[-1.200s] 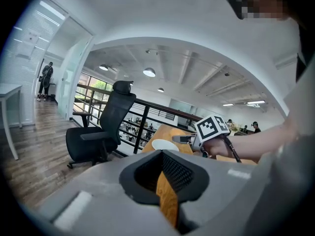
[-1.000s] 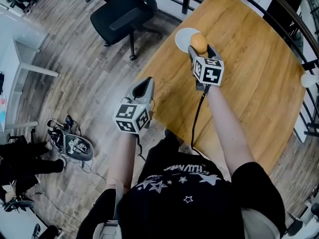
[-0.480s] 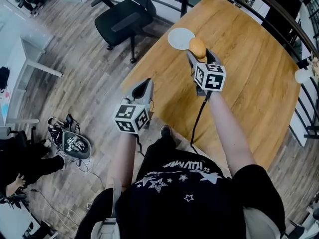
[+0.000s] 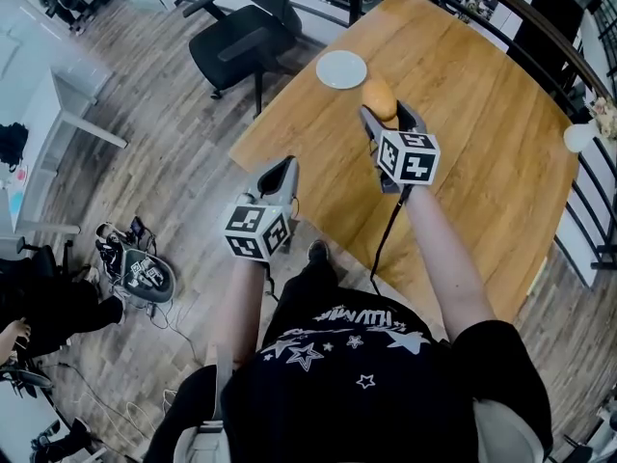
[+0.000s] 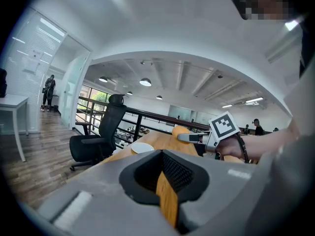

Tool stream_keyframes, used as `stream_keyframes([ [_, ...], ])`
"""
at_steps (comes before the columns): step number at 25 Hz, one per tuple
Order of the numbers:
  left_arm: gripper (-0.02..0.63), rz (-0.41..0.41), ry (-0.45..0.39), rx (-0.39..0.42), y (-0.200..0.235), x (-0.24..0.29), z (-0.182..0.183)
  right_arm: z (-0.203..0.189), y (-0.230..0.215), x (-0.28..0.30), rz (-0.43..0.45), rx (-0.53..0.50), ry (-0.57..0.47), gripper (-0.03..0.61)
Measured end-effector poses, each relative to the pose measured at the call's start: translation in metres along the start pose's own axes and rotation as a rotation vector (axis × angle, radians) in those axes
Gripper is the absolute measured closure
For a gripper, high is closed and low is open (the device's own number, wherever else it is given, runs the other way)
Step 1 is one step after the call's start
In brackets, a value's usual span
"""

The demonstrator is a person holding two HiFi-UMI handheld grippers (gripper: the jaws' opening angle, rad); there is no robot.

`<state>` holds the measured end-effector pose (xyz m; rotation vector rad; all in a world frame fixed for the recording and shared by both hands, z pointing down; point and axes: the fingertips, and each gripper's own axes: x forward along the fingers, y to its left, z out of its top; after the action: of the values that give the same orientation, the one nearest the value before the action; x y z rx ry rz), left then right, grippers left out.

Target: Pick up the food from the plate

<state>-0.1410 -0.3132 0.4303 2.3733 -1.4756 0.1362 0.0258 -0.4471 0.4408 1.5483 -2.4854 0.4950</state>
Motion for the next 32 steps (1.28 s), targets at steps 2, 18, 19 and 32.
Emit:
stream_keyframes([
  [2, 0.613, 0.001, -0.002, 0.001, -0.01, -0.005, -0.004, -0.002, 0.001, -0.012, 0.013, -0.004, -0.004, 0.267],
  [18, 0.612, 0.005, -0.015, 0.013, -0.104, -0.067, -0.045, -0.042, 0.0, -0.135, 0.096, -0.021, -0.01, 0.266],
  [19, 0.612, 0.006, -0.015, 0.014, -0.11, -0.071, -0.049, -0.046, 0.0, -0.143, 0.1, -0.022, -0.011, 0.265],
  [32, 0.612, 0.028, -0.01, 0.027, -0.188, -0.124, -0.087, -0.085, 0.004, -0.237, 0.15, -0.042, 0.005, 0.266],
])
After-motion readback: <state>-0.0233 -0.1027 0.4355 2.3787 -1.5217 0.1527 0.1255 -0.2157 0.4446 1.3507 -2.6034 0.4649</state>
